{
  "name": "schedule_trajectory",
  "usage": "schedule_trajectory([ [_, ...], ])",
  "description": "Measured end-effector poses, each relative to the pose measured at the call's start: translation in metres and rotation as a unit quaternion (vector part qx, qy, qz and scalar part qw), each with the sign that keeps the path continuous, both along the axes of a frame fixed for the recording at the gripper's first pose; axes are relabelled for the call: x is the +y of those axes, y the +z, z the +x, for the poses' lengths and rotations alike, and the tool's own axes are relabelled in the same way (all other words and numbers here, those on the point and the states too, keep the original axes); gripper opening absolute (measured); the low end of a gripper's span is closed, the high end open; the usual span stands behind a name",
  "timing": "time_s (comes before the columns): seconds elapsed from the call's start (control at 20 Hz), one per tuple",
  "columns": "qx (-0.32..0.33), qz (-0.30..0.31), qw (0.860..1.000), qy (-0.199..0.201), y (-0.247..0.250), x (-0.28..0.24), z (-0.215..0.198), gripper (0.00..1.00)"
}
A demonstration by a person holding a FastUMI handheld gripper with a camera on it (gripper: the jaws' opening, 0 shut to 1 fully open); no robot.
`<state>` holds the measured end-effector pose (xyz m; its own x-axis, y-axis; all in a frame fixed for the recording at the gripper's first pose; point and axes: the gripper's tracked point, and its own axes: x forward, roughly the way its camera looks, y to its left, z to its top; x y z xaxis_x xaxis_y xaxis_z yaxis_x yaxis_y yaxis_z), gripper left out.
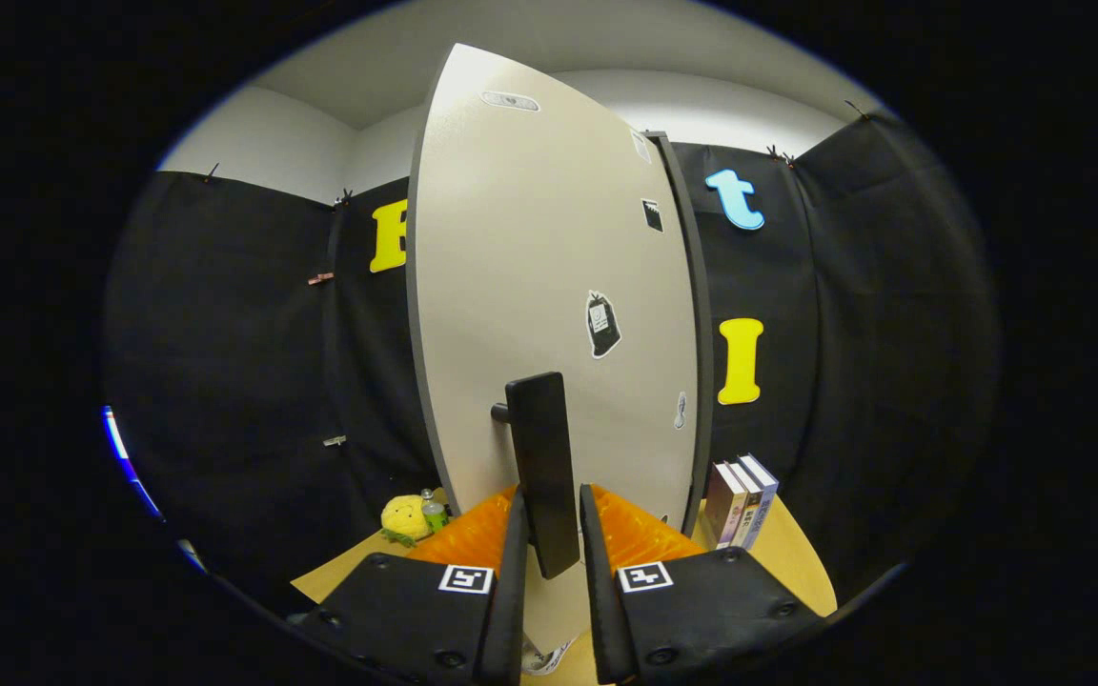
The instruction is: Open the shoe cabinet door, grab the shoes and put them into the shoe cabinet, then close the shoe cabinet door.
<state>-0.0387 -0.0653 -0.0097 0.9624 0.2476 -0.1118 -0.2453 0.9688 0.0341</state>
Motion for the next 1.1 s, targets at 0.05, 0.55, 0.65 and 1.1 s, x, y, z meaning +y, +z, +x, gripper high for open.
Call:
schedule_trajectory([
  [0.05,0.000,-0.003,1.000,-0.003,0.000,-0.005,-0.001,0.33],
  [0.55,0.015,-0.009,0.997,-0.078,-0.013,-0.065,0.007,0.28],
  [0.65,0.009,-0.004,0.996,-0.086,-0.011,-0.073,0.006,0.28],
  [1.1,-0.023,-0.009,0.991,-0.132,0.004,-0.119,-0.011,0.28],
])
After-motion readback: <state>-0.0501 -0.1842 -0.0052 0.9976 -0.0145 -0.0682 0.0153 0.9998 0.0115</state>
